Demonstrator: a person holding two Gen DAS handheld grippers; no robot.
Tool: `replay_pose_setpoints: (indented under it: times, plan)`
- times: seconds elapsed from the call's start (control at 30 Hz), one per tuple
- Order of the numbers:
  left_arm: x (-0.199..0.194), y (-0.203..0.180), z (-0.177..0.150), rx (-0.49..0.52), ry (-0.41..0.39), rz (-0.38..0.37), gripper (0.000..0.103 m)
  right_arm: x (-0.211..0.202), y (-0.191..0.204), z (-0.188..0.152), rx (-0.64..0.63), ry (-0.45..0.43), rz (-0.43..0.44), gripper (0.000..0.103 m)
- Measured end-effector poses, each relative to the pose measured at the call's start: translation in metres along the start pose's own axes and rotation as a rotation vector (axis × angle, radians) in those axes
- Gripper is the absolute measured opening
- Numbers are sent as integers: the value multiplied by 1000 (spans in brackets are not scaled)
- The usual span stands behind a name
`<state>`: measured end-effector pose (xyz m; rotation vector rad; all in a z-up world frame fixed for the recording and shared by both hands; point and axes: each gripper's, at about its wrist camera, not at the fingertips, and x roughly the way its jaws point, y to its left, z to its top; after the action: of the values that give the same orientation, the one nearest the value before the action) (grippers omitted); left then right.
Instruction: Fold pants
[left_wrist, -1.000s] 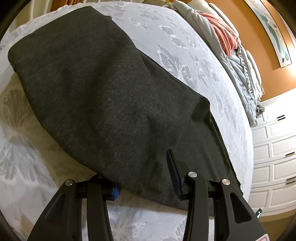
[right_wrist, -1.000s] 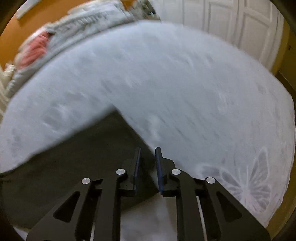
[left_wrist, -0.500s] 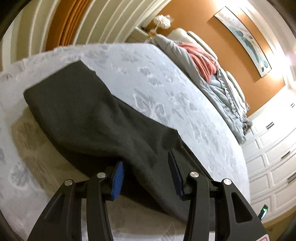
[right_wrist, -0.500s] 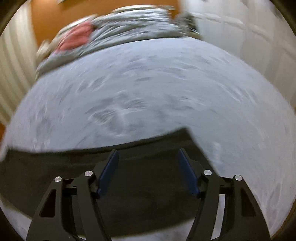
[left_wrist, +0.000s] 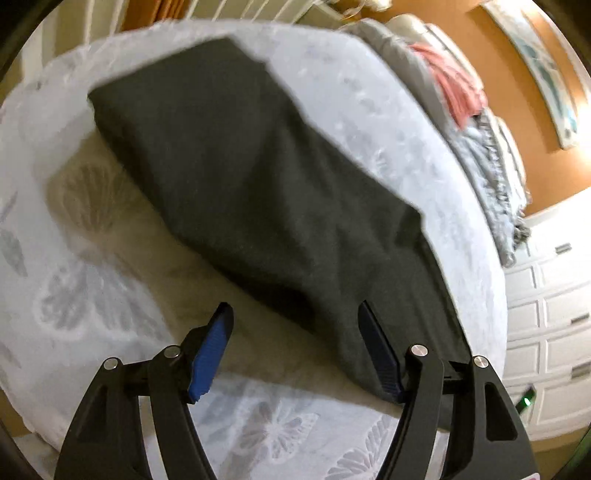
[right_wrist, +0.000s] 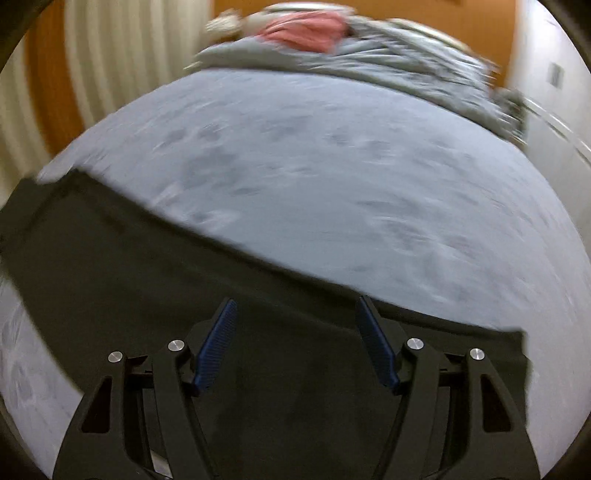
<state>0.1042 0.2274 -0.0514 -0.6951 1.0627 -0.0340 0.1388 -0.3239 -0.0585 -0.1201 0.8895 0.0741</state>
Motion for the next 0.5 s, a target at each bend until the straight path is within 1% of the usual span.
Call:
replay_pose_setpoints:
  times: [0.03,0.07,0.1,0.13,0.17,0.2,0.23,0.3,0.33,0.37,0.4,0.43,0.47,0.5]
  plan:
    - [-6,-5,0,33,-23,-10,67,12,15,1,-52,28,4,63]
    - [-12,-10,1,65,-51,-4,67,23,25,1,-90,56,2,59]
    - [-15,-12,3,85,-71,6,67,32,29,0,-103,74,17,48]
    - [-21,-16,1,115,-98,18,67,35,30,2,-96,64,29,21]
    - [-23,-19,-1,132,-110,21,67,33,27,9,-77,53,31,4]
    - [-25,-23,-2,153,-116,20,67,26,23,19,-52,29,19,5]
    - [-26,-23,-2,163,-121,20,67,15,19,23,-42,-20,6,5]
    - [-23,-26,-4,177,-128,38,67,4,17,33,-16,-85,-20,5]
    - [-18,-29,-3,187,-120,54,67,7,16,35,-5,-91,-53,9]
    - [-12,-31,-2,187,-107,67,67,17,15,34,7,-69,-83,12]
    - [-9,-29,-2,180,-91,71,67,30,13,30,15,-26,-109,25]
    - [-5,-28,-1,170,-69,67,67,49,12,24,16,45,-162,39]
    - [-3,-27,0,159,-52,63,67,53,12,19,6,40,-203,42]
    - [-3,-28,1,153,-49,61,67,47,12,19,-5,14,-214,52]
